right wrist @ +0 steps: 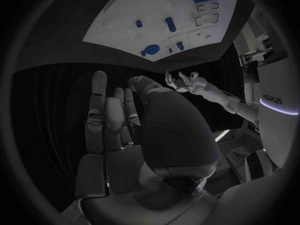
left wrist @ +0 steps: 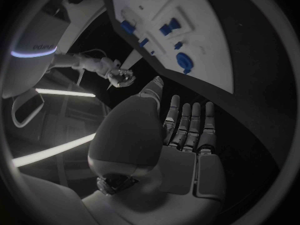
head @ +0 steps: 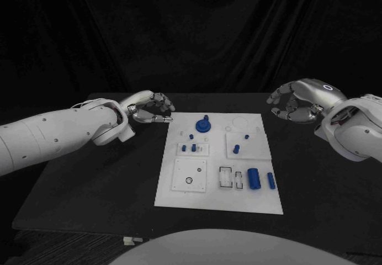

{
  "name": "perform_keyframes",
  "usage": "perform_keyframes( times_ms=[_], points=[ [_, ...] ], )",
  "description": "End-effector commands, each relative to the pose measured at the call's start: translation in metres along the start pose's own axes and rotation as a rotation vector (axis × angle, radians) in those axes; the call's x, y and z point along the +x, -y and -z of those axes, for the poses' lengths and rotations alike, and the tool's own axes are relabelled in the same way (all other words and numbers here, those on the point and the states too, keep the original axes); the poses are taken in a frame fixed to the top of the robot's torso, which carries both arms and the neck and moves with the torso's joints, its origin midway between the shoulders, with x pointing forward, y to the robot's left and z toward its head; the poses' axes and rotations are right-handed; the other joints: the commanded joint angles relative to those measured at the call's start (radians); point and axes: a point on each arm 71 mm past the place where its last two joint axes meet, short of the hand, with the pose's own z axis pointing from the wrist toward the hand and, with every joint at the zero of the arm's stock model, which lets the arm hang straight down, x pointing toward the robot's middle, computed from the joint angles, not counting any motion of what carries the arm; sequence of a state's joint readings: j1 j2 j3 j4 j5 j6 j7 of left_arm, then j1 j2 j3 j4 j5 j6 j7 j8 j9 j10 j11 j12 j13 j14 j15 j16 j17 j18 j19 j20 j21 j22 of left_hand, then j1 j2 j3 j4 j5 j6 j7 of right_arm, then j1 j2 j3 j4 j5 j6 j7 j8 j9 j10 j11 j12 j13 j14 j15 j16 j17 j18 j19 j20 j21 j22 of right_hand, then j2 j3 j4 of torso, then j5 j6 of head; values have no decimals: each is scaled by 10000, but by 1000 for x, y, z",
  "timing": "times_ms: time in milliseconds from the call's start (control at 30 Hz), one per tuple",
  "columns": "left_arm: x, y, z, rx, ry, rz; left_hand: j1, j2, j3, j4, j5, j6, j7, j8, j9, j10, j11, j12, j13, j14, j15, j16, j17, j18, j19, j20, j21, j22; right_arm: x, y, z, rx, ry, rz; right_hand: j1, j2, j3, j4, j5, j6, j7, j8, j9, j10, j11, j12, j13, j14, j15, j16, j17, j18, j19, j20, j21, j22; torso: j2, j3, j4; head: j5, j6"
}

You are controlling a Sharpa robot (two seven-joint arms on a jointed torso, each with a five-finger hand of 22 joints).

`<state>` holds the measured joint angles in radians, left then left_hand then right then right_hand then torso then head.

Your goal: Assemble the parts on the task board

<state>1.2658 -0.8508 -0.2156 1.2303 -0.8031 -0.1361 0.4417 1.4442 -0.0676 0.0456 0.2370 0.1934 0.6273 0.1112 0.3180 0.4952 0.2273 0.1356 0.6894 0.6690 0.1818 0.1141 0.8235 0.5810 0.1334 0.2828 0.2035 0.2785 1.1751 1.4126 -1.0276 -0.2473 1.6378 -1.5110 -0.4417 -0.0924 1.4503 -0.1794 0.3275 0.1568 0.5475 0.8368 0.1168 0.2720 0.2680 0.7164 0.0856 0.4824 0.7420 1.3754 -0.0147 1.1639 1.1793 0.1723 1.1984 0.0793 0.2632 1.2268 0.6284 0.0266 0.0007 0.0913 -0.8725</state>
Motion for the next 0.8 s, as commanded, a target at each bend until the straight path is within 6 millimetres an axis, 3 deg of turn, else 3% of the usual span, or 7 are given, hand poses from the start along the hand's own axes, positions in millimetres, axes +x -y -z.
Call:
perform_keyframes(
  times_ms=[33, 167, 233, 267, 333, 533, 800],
  points=[
    [0, 18, 0, 1987, 346, 3559, -351, 60, -507, 498, 11, -527, -45, 646, 49, -469, -47, 344, -307, -198, -40, -210, -230, 310, -39, 149, -399, -224, 16, 6, -4, 545, -1788, 1067, 61, -25, -7, -237, -608, -65, 1, -120, 19, -179, 88, -390, -503, -147, 60, -154, -161, 19, -126, 54, -74, 142, 60, -59, 45, -110, -2],
    [4, 24, 1, 2434, 536, 4867, -577, 234, -708, 516, 201, -675, 25, 950, 27, -669, -77, 489, -473, -200, -32, -310, -326, 397, 20, 222, -530, -302, 26, 3, -6, 294, -2223, 1520, -27, -34, -291, -375, -1669, -282, -111, -439, -42, -431, 153, -643, -976, -205, 125, -185, -245, 36, -154, 179, -220, 169, 115, -152, 228, -266, -2],
    [7, 26, 3, 2656, 701, 5385, -629, 285, -805, 515, 284, -759, 21, 1069, 4, -763, -93, 552, -550, -165, -45, -345, -365, 425, 68, 252, -575, -331, 32, 1, -7, 116, -2396, 1692, -10, 12, -333, -412, -1680, -274, -182, -529, -64, -354, 148, -654, -1120, -128, 113, -63, -160, 60, -94, 190, -246, 172, 150, -214, 314, -323, -2],
    [9, 26, 3, 2762, 790, 5553, -765, 475, -902, 496, 476, -1087, -166, 1089, -62, -857, 144, 615, -643, -74, 137, -417, -433, 408, 144, 346, -623, -368, 36, 0, -7, 39, -2474, 1765, -7, 38, -349, -430, -1663, -247, -204, -580, -84, -296, 146, -675, -1226, -101, 103, -28, -144, 64, -56, 198, -260, 177, 162, -237, 345, -350, -2],
    [12, 26, 5, 2899, 903, 5757, -707, 617, -1042, 437, 632, -1313, -286, 1289, -122, -856, 311, 788, -796, 51, 263, -553, -551, 406, 216, 409, -723, -438, 42, -2, -6, -88, -2564, 1873, -1, 66, -354, -472, -1600, -26, 22, -676, -162, -169, 56, -828, -1561, -27, 40, 59, -108, 92, 37, 163, -289, 197, 182, -276, 396, -397, -2],
    [18, 26, 9, 3160, 1141, 6077, -496, 1016, -1455, 473, 871, -1576, -428, 1659, -664, -785, 289, 977, -1592, 449, 270, -1278, -1187, 415, 381, 405, -1034, -684, 59, -5, -4, -399, -2665, 2010, -105, 66, -410, -537, -1601, 428, 91, -1237, -549, 440, 35, -1422, -2772, 204, 29, 267, -55, 88, 323, 112, -432, 254, 276, -474, 653, -685, -2],
    [21, 25, 12, 3141, 1431, 6023, 2, 1298, -1571, 302, 935, -1468, -333, 1891, -1169, -663, 288, 1184, -2109, 783, 278, -1515, -1537, 417, 597, 446, -1169, -815, 70, -5, -6, -585, -2645, 2013, -190, 93, -479, -526, -1638, 469, -12, -1595, -738, 1162, 100, -1586, -3391, 341, 47, 417, -2, 91, 538, 143, -569, 248, 305, -653, 805, -955, -2]
  ],
)
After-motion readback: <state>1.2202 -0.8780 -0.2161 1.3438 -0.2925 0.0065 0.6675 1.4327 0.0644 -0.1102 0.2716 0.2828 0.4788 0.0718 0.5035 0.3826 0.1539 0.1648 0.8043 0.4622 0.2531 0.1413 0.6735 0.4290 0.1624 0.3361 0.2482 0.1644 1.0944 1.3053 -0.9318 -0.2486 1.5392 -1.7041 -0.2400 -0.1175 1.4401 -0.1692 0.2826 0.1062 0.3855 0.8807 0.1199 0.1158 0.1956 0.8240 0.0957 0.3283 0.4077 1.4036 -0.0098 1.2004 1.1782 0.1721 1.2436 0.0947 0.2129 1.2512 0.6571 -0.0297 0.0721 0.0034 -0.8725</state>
